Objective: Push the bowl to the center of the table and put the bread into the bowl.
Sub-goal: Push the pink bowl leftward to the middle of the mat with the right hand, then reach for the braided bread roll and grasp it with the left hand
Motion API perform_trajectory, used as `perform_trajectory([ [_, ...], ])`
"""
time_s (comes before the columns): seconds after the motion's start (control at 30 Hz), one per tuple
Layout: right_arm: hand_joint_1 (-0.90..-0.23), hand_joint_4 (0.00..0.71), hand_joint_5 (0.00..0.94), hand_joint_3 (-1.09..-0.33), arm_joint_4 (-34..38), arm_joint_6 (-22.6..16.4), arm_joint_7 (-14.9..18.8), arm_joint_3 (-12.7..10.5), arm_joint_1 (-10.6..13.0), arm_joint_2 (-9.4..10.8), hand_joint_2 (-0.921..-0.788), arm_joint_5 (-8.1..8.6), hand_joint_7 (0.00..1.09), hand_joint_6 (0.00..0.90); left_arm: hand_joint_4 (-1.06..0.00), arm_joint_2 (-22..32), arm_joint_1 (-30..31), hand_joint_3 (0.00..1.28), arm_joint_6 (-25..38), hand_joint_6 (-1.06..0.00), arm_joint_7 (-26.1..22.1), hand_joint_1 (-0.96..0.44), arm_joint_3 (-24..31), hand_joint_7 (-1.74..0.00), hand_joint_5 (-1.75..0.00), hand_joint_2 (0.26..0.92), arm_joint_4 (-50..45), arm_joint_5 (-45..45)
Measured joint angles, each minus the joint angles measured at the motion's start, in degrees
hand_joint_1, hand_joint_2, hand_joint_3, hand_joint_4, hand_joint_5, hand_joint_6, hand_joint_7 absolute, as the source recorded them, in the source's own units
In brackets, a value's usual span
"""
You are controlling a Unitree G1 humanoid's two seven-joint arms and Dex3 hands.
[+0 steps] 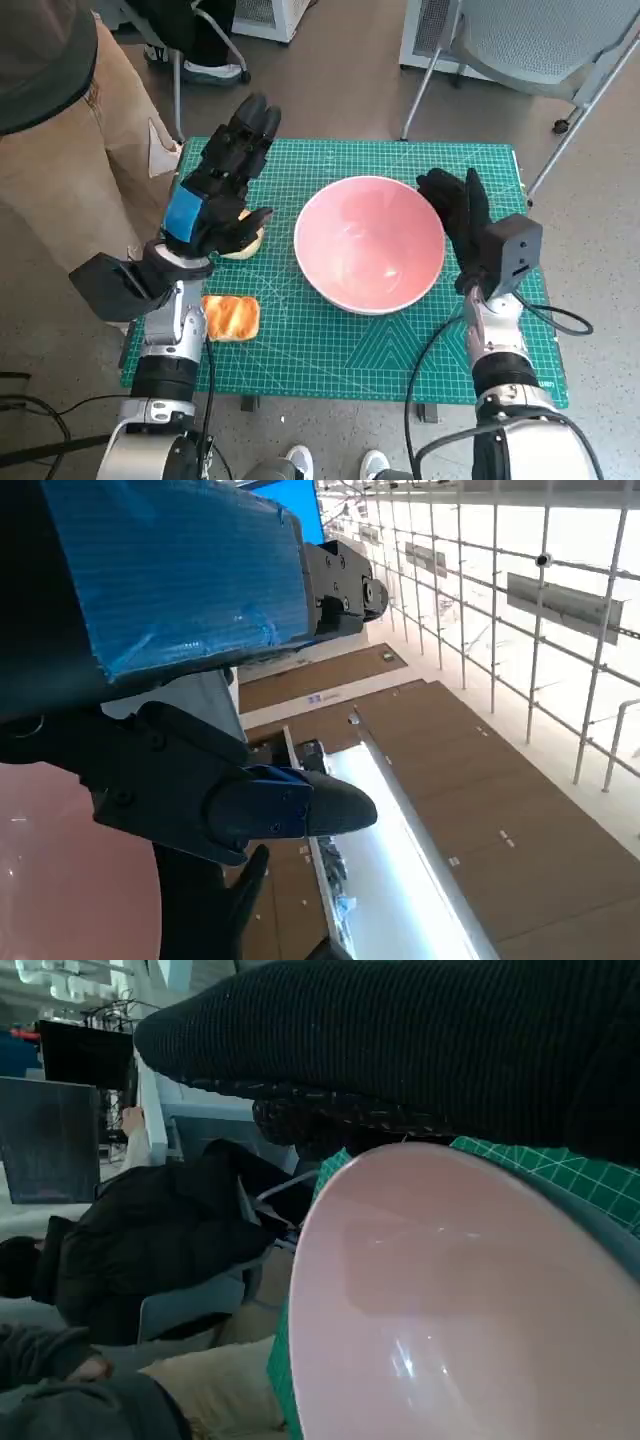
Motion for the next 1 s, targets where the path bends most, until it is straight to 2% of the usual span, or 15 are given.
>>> perform_trajectory([
  [0.23, -0.688, 0.164, 0.001, -0.796, 0.0, 0.0, 0.4, -0.4, -0.1, -0.1, -0.921, 0.11, 0.16, 0.147, -0.05, 0.0, 0.0, 0.33, 0.0, -0.18, 0.0, -0.72, 0.0, -0.02, 0.0, 0.921, 0.1, 0.0],
  [0.37, -0.666, 0.165, 0.001, -0.808, -0.2, -0.1, 1.0, -0.6, -0.2, -0.8, -0.921, 0.31, 0.16, 0.147, -0.05, -0.1, 0.0, 0.33, 0.0, -0.18, -0.1, -0.72, 0.0, -0.02, 0.0, 0.921, 0.3, 0.0],
  [0.53, -0.646, 0.169, 0.002, -0.847, -0.9, -1.6, 1.0, -0.9, -0.2, -2.8, -0.921, 0.32, 0.16, 0.151, -0.05, -0.1, 0.0, 0.33, 0.0, -0.18, -0.1, -0.72, 0.0, -0.02, 0.0, 0.921, 0.2, 0.0],
  [0.7, -0.638, 0.171, 0.003, -0.845, -3.6, -5.6, -1.9, -0.8, -0.1, -5.1, -0.921, 0.03, 0.16, 0.154, -0.05, -0.1, 0.2, 0.33, 0.1, -0.18, -0.1, -0.71, 0.1, -0.03, 0.0, 0.921, 0.0, -0.2],
  [0.87, -0.665, 0.173, 0.003, -0.831, -9.8, -10.7, -6.6, 0.5, 0.6, -5.8, -0.921, -2.32, 0.17, 0.155, -0.05, -0.1, 0.4, 0.33, 0.5, -0.18, -0.1, -0.7, 0.1, -0.02, 0.0, 0.921, -0.2, -0.3],
  [0.93, -0.68, 0.173, 0.003, -0.827, -13.9, -12.9, -8.4, 1.5, 1.7, -5.6, -0.921, -3.86, 0.17, 0.154, -0.05, -0.2, 0.4, 0.33, 0.5, -0.18, -0.1, -0.7, 0.0, -0.03, 0.0, 0.921, -0.2, -0.3],
  [1.0, -0.689, 0.173, 0.003, -0.825, -17.5, -15.1, -9.3, 2.3, 2.8, -5.4, -0.921, -4.66, 0.17, 0.152, -0.05, -0.3, 0.4, 0.33, 0.5, -0.18, -0.1, -0.7, 0.0, -0.03, 0.0, 0.921, -0.2, -0.3],
])
